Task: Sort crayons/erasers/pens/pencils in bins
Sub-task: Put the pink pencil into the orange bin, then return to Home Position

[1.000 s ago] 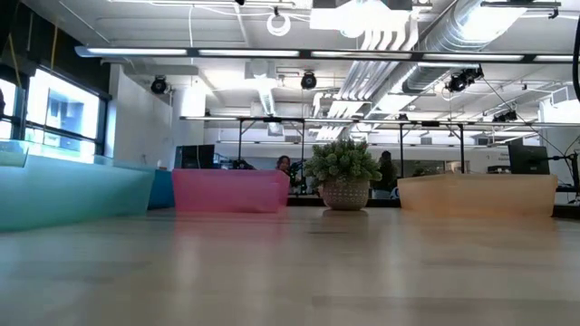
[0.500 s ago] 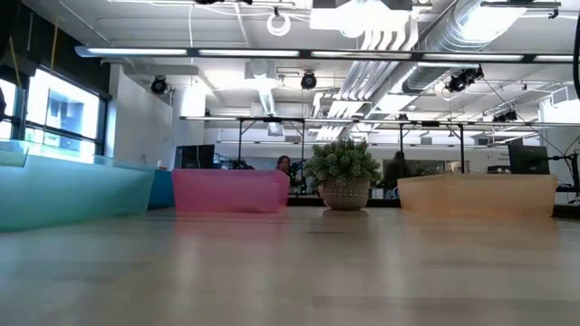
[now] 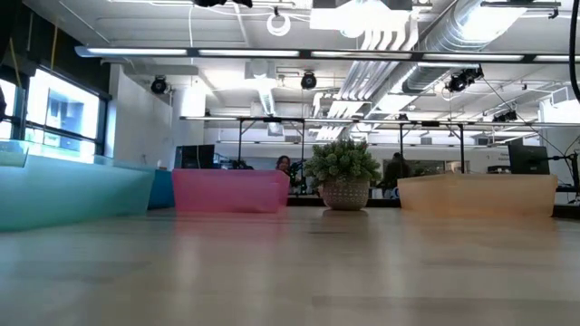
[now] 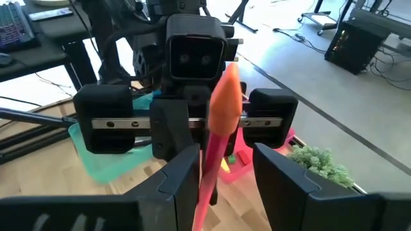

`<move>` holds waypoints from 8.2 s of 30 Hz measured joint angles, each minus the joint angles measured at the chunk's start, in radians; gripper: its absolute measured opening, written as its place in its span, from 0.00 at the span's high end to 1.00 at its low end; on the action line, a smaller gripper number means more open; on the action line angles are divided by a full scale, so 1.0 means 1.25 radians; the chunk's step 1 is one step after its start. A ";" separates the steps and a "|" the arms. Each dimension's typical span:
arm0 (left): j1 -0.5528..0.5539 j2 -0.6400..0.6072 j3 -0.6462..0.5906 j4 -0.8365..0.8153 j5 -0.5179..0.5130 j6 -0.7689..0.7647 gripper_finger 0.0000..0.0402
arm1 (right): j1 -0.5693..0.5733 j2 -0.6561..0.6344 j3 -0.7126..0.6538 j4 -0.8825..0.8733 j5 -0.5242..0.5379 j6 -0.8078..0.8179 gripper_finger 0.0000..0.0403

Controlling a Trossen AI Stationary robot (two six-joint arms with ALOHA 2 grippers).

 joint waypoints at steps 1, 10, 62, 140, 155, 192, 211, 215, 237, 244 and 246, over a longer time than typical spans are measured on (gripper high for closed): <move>0.000 0.000 0.000 0.000 0.000 0.000 1.00 | -0.003 0.000 0.000 0.002 -0.002 0.000 0.66; 0.000 0.000 0.000 -0.003 -0.003 0.014 1.00 | -0.008 0.000 0.000 0.006 -0.016 0.000 0.88; 0.264 -0.151 0.000 -0.640 -0.163 0.382 0.71 | -0.404 0.003 -0.150 -0.067 -0.226 -0.185 0.97; 0.211 -0.545 -0.186 -0.887 -0.298 0.164 0.71 | -1.129 -0.226 -0.833 0.353 -0.650 -0.589 0.64; 0.022 -0.832 -0.494 -0.762 -0.463 -0.008 0.71 | -0.965 -0.401 -0.831 0.480 -0.716 -0.482 0.64; -0.082 -1.269 -0.701 -0.918 -0.523 0.007 1.00 | -0.695 -0.624 -0.831 0.524 -0.640 -0.230 0.64; -0.081 -1.327 -0.960 -0.590 -0.562 -0.108 1.00 | -0.695 -0.881 -0.833 0.380 -0.530 -0.373 0.64; -0.081 -1.327 -0.997 -0.560 -0.560 -0.134 1.00 | -0.695 -0.939 -0.862 0.399 -0.529 -0.378 0.64; -0.081 -1.325 -1.036 -0.563 -0.582 -0.224 1.00 | -0.695 -1.259 -1.473 0.920 -0.662 -0.379 0.64; -0.081 -1.325 -1.035 -0.563 -0.593 -0.147 1.00 | -0.695 -1.307 -1.629 1.059 -0.717 -0.313 0.64; -0.081 -1.325 -1.035 -0.564 -0.604 -0.132 1.00 | -0.695 -1.316 -1.663 1.096 -0.722 -0.302 0.64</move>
